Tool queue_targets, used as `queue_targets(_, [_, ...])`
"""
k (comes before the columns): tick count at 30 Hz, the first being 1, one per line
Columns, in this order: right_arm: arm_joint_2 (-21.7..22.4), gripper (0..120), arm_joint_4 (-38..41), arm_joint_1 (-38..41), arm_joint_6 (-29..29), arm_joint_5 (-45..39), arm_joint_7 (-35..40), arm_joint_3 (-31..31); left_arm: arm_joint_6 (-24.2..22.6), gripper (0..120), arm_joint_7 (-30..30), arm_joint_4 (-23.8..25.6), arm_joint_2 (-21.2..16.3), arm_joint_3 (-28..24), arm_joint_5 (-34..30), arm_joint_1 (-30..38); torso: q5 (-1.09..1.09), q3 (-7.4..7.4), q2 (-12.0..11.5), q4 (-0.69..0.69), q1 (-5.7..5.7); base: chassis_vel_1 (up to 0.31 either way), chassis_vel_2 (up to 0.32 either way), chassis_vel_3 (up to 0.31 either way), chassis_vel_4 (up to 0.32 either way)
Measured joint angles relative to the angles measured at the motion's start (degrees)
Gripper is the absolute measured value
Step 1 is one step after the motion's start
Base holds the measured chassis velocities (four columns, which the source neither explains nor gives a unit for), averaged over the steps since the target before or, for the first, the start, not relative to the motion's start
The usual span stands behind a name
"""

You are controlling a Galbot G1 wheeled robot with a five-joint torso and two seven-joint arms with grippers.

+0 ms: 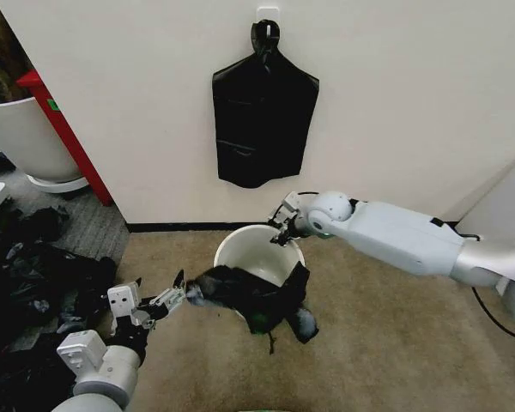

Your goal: Place the garbage bag over the trash bin.

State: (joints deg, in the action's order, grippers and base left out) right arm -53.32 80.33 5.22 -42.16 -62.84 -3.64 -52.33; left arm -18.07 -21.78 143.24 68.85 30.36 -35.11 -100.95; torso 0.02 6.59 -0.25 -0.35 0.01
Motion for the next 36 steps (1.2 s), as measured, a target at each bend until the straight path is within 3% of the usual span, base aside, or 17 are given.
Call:
queue_targets(4, [3.7,0,5.6,-2.6,0.0,-9.5,10.8,3.3,0.1,100,0.0,0.0,-0.1,-0.3,0.0,0.2,0.00,0.00,0.0,0.01,0.00,0.000,0.000,0.000,0.000])
queue_targets(9, [6.8,0,12.8,-8.1,0.0,-24.9,31.9,10.5,0.5,100,0.0,0.0,-0.1,-0.3,0.0,0.2,-0.01,0.00,0.0,0.00,0.00,0.000,0.000,0.000,0.000])
queue_targets(12, [7.1,0,14.5,-10.5,0.1,-28.0,37.4,13.5,0.8,100,-0.1,0.0,0.0,-0.2,0.0,0.2,0.01,0.00,0.0,0.00,0.00,0.000,0.000,0.000,0.000])
queue_targets(17, [7.0,0,22.5,-17.0,0.3,-42.8,58.9,24.6,1.9,100,-0.2,0.0,0.0,0.7,-1.0,0.8,-0.01,0.00,0.0,0.00,0.00,0.000,0.000,0.000,0.000])
queue_targets(18, [7.0,0,22.5,-17.0,0.3,-42.8,58.9,24.6,1.9,100,-0.2,0.0,0.0,0.7,-1.0,0.8,-0.01,0.00,0.0,0.00,0.00,0.000,0.000,0.000,0.000])
queue_targets(20, [6.4,0,25.1,-18.6,1.1,-47.9,65.7,27.6,2.3,100,-0.2,0.0,-0.2,1.2,-1.5,1.0,0.00,0.00,0.0,0.01,0.00,0.000,0.000,0.000,0.000])
queue_targets(24, [5.1,0,27.5,-20.9,5.9,-52.4,73.6,30.9,2.5,100,-0.2,0.0,-0.8,1.8,-2.3,1.4,-0.02,0.00,0.0,0.01,0.00,0.000,0.000,0.000,0.000])
queue_targets(29, [0.9,0,29.3,-25.6,17.3,-53.6,82.9,34.0,2.8,100,-0.1,0.0,-1.6,2.2,-2.7,2.1,-0.01,0.00,0.0,0.00,0.00,0.000,0.000,0.000,0.000])
queue_targets(36, [-1.6,0,34.1,-31.2,27.5,-56.1,89.7,35.9,2.8,100,-0.1,-0.8,-2.0,2.2,-3.4,3.0,-0.03,0.00,0.0,0.01,0.00,0.000,0.000,0.000,0.000])
